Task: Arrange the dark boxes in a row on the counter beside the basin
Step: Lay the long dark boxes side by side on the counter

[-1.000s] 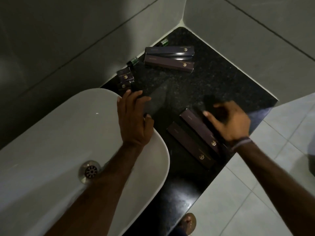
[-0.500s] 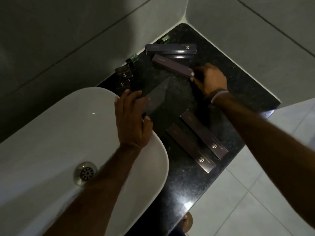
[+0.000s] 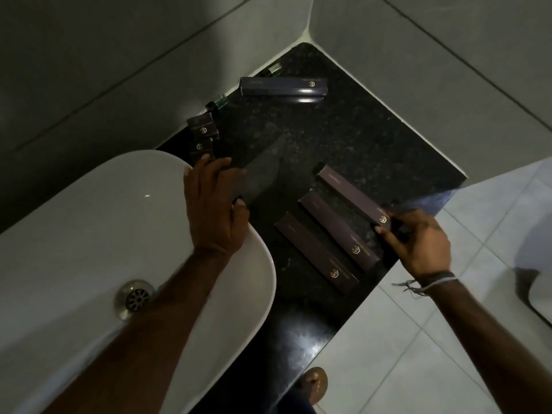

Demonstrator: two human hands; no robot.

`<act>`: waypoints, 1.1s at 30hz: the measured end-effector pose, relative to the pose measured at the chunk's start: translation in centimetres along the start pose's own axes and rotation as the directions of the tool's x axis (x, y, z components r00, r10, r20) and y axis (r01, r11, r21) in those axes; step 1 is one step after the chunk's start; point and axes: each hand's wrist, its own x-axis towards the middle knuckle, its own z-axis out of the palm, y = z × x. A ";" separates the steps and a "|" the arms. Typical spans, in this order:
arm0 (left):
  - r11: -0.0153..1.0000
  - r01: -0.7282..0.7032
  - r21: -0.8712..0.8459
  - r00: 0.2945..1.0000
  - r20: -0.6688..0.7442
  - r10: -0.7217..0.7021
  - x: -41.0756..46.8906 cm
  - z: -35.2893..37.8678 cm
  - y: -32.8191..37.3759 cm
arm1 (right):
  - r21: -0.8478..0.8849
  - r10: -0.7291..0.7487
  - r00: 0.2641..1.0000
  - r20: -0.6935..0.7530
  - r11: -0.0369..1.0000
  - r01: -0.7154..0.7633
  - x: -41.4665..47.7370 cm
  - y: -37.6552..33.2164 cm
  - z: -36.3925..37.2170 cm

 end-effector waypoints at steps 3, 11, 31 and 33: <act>1.000 -0.017 0.005 1.000 -0.004 0.017 -0.1 -0.1 -0.1 | 0.005 -0.004 1.000 -0.002 1.000 0.004 0.4 -0.2 0.1; 0.999 -0.037 0.007 0.999 -0.029 0.037 0.0 0.1 -0.1 | -0.007 -0.024 0.999 -0.034 1.000 0.024 0.0 0.0 0.4; 0.999 0.001 -0.054 1.000 0.001 -0.001 -0.1 0.2 -0.2 | 0.225 0.113 0.970 -0.215 0.972 -0.063 3.1 -2.9 -3.0; 0.999 0.012 -0.048 1.000 0.010 -0.012 0.0 0.0 0.0 | 0.207 0.009 0.974 -0.227 0.977 0.039 7.3 -6.3 -2.7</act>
